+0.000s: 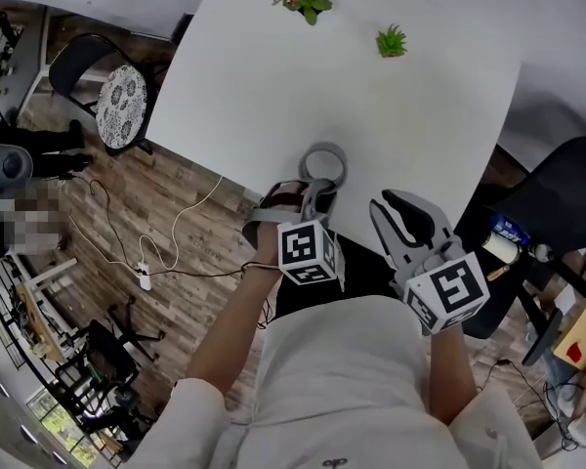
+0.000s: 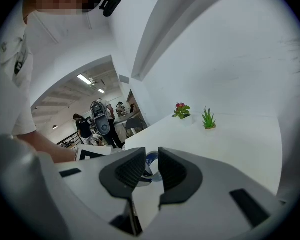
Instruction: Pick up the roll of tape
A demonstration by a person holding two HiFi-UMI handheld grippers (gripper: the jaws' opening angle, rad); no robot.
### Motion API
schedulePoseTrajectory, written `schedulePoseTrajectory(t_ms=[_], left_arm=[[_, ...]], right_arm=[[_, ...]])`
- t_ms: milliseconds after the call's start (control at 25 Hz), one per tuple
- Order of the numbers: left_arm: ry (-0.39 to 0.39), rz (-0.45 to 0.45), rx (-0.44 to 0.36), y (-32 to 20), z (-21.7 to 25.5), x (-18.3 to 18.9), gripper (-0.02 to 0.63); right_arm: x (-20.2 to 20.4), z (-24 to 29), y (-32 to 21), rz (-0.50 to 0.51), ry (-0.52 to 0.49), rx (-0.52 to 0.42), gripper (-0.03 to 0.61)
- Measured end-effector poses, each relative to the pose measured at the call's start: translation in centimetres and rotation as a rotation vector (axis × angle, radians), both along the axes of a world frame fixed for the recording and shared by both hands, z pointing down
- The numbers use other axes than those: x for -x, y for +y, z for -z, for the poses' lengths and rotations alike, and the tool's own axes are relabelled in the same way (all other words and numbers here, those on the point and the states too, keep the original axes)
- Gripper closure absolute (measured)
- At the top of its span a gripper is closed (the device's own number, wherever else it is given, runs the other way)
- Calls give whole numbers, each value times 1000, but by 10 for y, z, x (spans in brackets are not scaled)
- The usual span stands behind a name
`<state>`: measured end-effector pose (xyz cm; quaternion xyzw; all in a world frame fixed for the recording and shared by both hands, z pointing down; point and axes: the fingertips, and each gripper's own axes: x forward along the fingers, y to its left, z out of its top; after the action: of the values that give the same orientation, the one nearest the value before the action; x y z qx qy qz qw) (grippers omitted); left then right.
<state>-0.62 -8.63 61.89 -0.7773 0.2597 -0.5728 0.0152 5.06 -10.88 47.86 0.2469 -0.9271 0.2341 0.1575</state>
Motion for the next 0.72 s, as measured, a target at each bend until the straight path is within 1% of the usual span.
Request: schedulePoseTrajectory(t_ms=[120,400,520,720], left_arm=[[-30,21,-59,-6,13,6,558],[9,82,-163,-14,48,13,558],[53,122,-193,-16,63,17,558],[166,213,-228,-21,93,24,558]], right_arm=[[0,1,-3,-3,-8,-5,495],[3,9,-3,7,-12,-25,503],[7,17,-2,12,-18,-45,509],[18,26,3,6,-13,-59,518]])
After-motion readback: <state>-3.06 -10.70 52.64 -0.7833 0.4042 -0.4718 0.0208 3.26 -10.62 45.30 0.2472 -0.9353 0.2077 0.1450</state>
